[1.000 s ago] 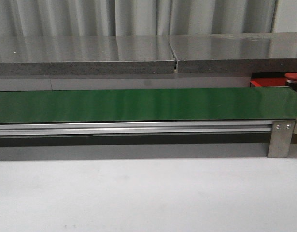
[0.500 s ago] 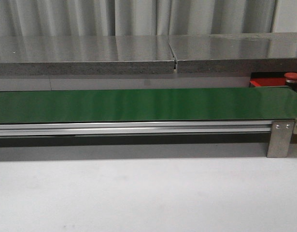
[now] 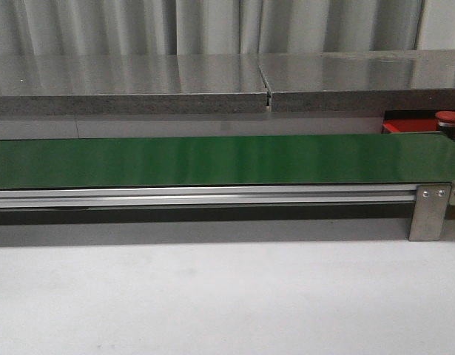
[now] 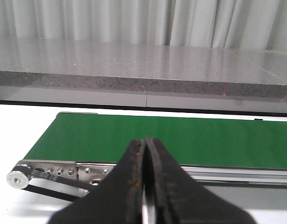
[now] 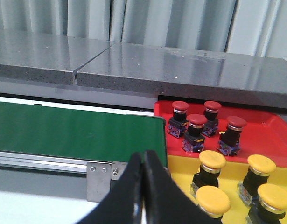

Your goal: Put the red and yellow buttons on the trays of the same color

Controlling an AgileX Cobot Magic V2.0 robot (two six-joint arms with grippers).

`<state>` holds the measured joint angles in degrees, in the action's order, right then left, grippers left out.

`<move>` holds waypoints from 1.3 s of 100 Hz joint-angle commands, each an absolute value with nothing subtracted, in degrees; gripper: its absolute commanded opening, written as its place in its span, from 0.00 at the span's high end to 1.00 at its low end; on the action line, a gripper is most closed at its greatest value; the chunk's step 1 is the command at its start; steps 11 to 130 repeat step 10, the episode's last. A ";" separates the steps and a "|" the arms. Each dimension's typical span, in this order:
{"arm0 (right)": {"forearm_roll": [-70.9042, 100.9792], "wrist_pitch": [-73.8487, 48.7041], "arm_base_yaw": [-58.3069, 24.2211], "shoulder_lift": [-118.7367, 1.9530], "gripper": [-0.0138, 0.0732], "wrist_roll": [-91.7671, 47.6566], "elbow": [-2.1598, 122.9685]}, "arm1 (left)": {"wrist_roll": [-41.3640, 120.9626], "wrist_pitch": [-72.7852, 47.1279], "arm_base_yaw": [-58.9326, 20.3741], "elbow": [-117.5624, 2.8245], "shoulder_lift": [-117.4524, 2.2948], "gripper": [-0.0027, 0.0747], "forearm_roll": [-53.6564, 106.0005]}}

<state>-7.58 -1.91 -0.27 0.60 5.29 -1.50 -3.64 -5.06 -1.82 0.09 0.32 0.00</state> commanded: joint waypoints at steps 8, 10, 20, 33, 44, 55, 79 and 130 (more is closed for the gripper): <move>-8.38 2.51 -0.45 1.44 0.92 5.05 -0.96 | -4.22 -0.80 -1.67 1.87 2.50 0.99 0.00; -8.38 2.51 -0.45 1.44 0.92 5.05 -0.96 | -4.22 -0.80 -1.67 1.87 2.50 0.99 0.00; -8.38 2.51 -0.45 1.44 0.92 5.05 -0.96 | -4.22 -0.80 -1.67 1.87 2.50 0.99 0.00; -8.38 2.51 -0.45 1.44 0.92 5.05 -0.96 | -4.22 -0.80 -1.67 1.87 2.50 0.99 0.00; -8.38 2.51 -0.45 1.44 0.92 5.05 -0.96 | -4.22 -0.80 -1.67 1.87 2.50 0.99 0.00; -8.38 2.51 -0.45 1.44 0.92 5.05 -0.96 | -4.22 -0.80 -1.67 1.87 2.50 0.99 0.00; -8.38 2.51 -0.45 1.44 0.92 5.05 -0.96 | -4.22 -0.80 -1.67 1.87 2.50 0.99 0.00; -8.38 2.51 -0.45 1.44 0.92 5.05 -0.96 | -4.22 -0.80 -1.67 1.87 2.50 0.99 0.00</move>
